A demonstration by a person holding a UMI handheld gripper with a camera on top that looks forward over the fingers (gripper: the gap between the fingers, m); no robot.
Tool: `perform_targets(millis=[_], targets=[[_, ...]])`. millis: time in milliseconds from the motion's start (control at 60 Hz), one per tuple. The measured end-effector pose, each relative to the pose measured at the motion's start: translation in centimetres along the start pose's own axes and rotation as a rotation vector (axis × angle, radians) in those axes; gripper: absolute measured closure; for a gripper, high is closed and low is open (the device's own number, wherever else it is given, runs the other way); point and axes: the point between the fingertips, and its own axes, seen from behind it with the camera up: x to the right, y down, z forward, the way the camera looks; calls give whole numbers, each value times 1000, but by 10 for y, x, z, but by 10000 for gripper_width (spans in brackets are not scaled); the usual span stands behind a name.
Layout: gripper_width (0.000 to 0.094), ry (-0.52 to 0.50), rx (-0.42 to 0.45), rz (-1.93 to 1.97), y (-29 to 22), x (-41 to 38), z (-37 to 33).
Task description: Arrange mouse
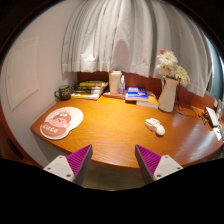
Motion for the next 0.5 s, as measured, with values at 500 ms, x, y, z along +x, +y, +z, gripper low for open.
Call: perform_targets(millis=[500], targets=[[74,177,-98,96,6,196,141]])
